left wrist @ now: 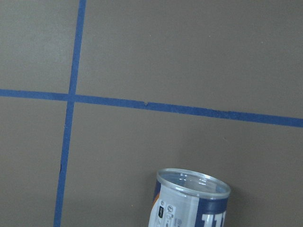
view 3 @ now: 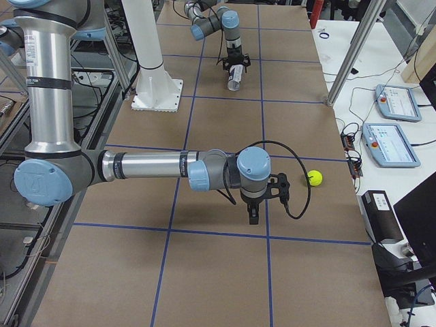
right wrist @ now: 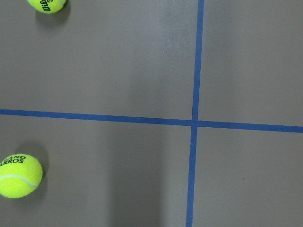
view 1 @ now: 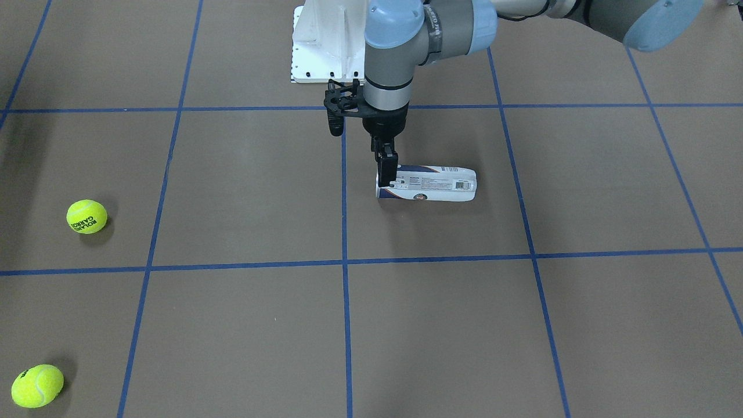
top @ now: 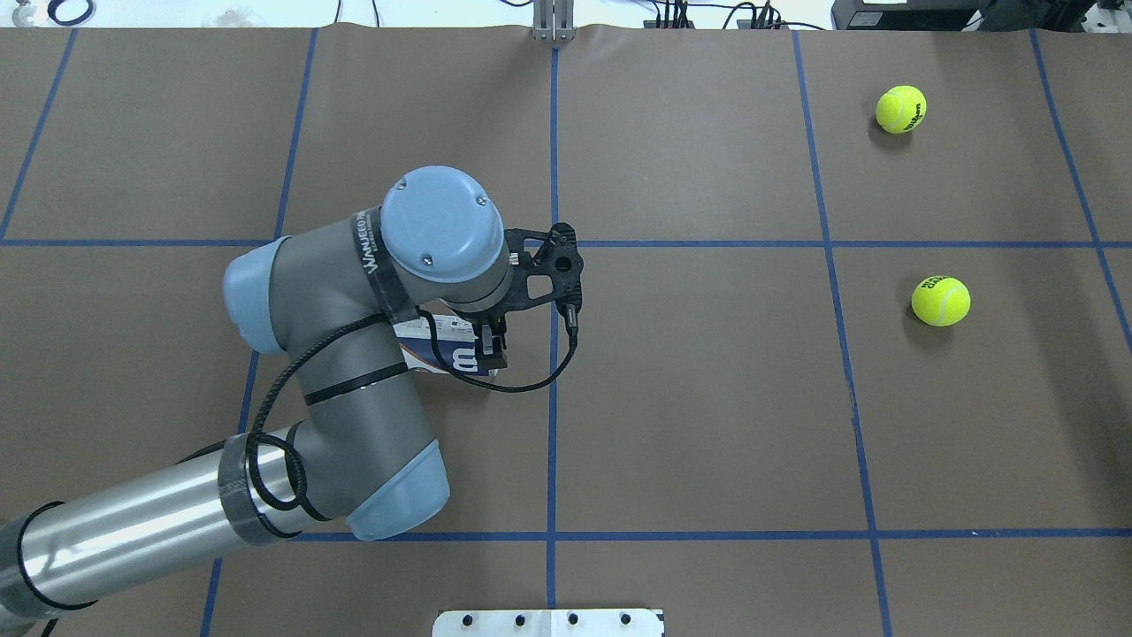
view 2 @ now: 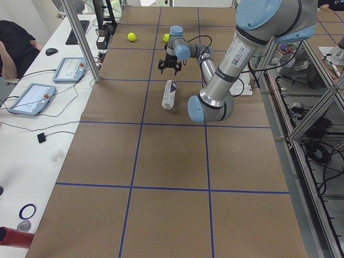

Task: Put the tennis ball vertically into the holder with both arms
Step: 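Move the left gripper down over the lying clear Wilson tube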

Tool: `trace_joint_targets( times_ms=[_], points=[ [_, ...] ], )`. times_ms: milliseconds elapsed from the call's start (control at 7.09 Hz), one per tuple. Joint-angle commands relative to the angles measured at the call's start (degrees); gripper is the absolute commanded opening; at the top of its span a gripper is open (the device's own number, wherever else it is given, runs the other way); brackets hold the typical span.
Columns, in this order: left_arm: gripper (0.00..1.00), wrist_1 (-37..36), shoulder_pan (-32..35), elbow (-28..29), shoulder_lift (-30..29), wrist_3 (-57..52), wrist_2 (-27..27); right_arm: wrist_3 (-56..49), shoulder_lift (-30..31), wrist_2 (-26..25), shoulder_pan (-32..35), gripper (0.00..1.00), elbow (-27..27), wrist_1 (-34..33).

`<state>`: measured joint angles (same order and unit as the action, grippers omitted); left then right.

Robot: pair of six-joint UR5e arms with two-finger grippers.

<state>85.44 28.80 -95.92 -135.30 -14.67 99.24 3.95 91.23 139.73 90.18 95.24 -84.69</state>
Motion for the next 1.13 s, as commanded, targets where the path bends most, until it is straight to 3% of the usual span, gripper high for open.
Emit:
trace_joint_targets(
  times_ms=[0, 987],
  points=[
    [0.99, 0.2, -1.0, 3.7, -2.1, 0.0, -1.7, 0.0, 0.0, -0.1, 0.0, 1.00, -0.1, -0.1],
    [0.99, 0.2, -2.0, 5.0, -0.4, -0.3, -1.8, 0.0, 0.1, 0.0, 0.0, 1.00, -0.1, 0.1]
  ],
)
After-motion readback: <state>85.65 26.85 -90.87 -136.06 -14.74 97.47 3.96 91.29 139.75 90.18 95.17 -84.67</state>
